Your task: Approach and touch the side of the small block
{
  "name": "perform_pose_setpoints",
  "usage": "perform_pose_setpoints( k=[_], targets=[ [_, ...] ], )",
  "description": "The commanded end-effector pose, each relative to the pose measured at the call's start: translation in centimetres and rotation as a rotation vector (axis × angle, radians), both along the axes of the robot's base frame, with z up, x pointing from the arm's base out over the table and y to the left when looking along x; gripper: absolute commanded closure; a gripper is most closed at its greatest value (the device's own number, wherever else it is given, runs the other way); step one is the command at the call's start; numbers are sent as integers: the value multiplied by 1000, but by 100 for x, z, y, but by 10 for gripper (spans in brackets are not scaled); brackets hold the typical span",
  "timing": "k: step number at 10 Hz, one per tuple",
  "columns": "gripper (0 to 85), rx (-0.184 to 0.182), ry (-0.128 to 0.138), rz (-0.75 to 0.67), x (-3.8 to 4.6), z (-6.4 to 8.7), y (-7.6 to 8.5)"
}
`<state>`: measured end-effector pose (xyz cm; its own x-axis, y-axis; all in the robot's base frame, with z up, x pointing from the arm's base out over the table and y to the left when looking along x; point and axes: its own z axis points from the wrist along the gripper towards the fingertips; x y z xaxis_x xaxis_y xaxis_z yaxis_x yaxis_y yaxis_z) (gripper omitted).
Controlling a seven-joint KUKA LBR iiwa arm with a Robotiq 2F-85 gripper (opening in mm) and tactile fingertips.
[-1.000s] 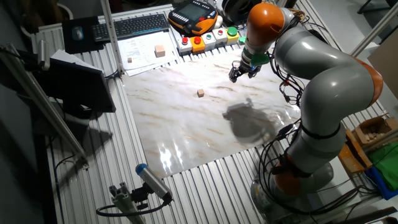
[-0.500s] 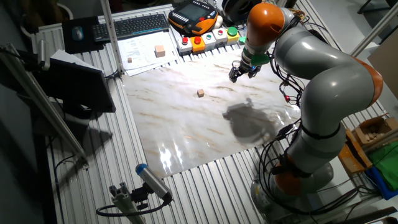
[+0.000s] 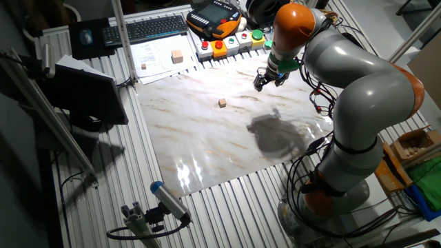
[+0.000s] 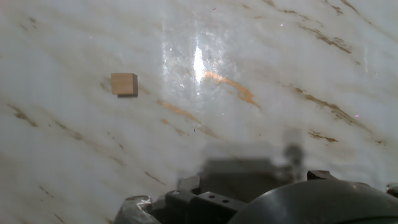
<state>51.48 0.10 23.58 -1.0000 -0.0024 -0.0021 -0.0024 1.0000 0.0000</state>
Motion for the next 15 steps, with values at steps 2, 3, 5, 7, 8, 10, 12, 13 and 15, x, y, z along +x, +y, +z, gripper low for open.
perform_pose_setpoints(
  k=[2,3,5,7,8,10,12,13,15],
  targets=[
    [843,-31,-27,-60,7,17,5],
    [843,-33,-25,-60,6,26,11],
    [843,-33,-25,-60,10,21,15],
    [843,-31,-28,-58,15,2,32],
    [843,-28,-30,-58,22,-20,51],
    [843,-25,-31,-64,32,-68,114],
    [843,-22,-33,-69,38,-126,175],
    [843,-17,-33,-71,43,-172,211],
    [843,-15,-33,-68,55,-278,273]
  ],
)
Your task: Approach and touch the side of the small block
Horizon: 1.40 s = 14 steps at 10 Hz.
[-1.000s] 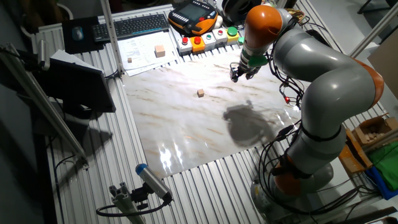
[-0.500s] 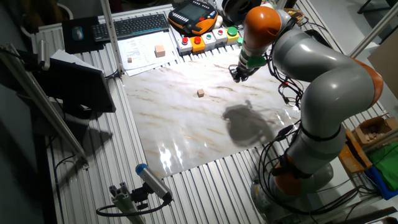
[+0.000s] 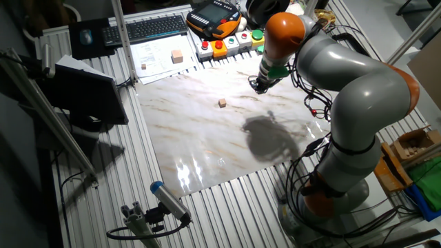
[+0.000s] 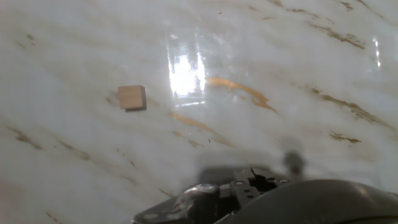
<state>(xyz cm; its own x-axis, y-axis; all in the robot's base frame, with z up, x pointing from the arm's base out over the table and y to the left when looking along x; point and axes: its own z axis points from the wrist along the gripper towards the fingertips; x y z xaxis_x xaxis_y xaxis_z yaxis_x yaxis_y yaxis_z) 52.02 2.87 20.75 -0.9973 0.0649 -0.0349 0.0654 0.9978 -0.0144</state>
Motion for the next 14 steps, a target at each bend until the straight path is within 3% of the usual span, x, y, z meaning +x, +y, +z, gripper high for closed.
perform_pose_setpoints(
  k=[1,3,6,8,11,14],
  targets=[
    [843,-3,0,0,1,-48,39],
    [843,-16,-6,3,23,-152,116],
    [843,-9,14,-28,160,-298,204],
    [843,-25,18,-45,262,-406,313],
    [843,-8,16,-39,248,-524,398],
    [843,4,7,-43,216,-786,484]
  ],
)
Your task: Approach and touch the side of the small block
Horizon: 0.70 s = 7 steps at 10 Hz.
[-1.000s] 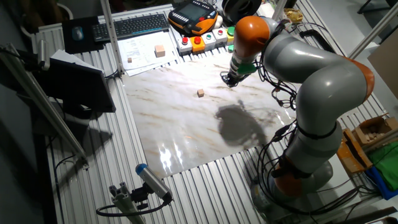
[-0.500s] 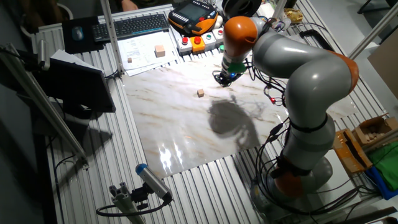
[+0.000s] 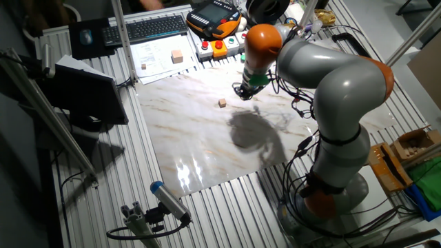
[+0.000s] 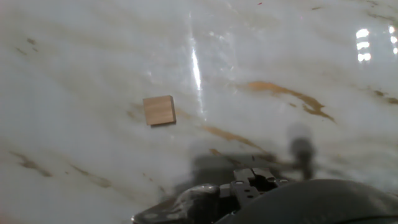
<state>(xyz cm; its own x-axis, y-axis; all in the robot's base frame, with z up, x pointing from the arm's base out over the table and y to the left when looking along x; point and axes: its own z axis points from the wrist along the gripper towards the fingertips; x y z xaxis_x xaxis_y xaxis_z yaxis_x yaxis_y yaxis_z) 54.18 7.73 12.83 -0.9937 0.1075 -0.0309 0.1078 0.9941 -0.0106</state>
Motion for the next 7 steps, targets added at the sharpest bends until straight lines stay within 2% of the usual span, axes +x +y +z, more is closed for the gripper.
perform_pose_setpoints(
  k=[1,2,4,7],
  targets=[
    [843,0,-9,0,-4,-92,10],
    [843,-1,-14,0,-11,-140,19],
    [843,-15,-8,-5,-14,-119,39],
    [843,-5,-5,-28,10,-229,57]
  ],
)
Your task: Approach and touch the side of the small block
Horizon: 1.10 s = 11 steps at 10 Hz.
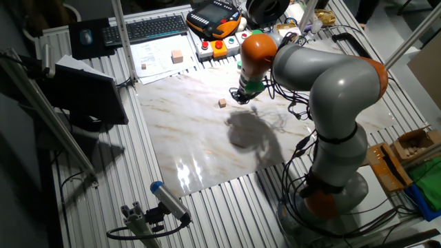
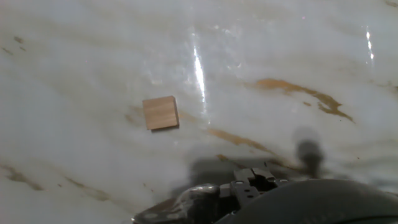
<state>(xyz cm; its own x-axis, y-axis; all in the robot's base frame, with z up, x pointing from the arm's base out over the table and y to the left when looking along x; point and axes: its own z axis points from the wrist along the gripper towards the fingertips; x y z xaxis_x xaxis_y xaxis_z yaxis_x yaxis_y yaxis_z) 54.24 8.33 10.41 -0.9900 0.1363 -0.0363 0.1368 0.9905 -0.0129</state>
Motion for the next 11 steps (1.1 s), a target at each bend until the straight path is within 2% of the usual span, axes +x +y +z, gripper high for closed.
perform_pose_setpoints(
  k=[1,2,6,8,11],
  targets=[
    [843,9,0,-5,-14,-47,14],
    [843,24,-3,-8,-26,-105,43],
    [843,15,-3,-11,-20,-118,289],
    [843,41,-1,8,-10,-127,287],
    [843,42,-9,23,-1,-127,283]
  ],
)
